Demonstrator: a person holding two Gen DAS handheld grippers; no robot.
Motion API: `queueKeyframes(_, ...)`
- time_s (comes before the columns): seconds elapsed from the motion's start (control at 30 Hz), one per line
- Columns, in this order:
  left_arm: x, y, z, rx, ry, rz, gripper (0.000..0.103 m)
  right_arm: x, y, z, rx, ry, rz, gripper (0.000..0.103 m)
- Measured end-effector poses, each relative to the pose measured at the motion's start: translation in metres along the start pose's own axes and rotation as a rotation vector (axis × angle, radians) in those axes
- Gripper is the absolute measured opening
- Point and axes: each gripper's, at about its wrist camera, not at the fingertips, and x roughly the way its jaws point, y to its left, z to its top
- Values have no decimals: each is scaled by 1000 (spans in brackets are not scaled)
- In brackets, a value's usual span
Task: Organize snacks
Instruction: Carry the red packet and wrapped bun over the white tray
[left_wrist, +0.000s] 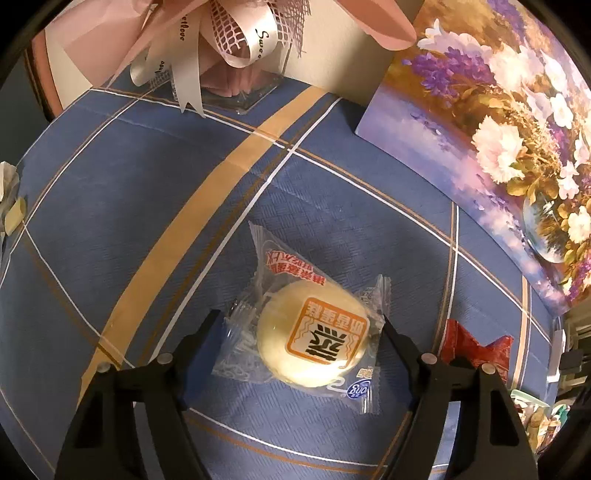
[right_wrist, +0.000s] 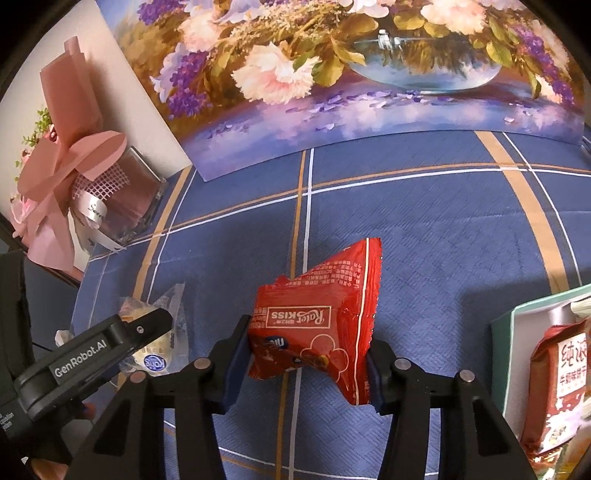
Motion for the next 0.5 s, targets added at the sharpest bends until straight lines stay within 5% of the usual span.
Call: queueKeyframes(0.5, -41, -11, -8, -8, -16, -36, 77, -38, -1, 3, -6, -23, -42, 55)
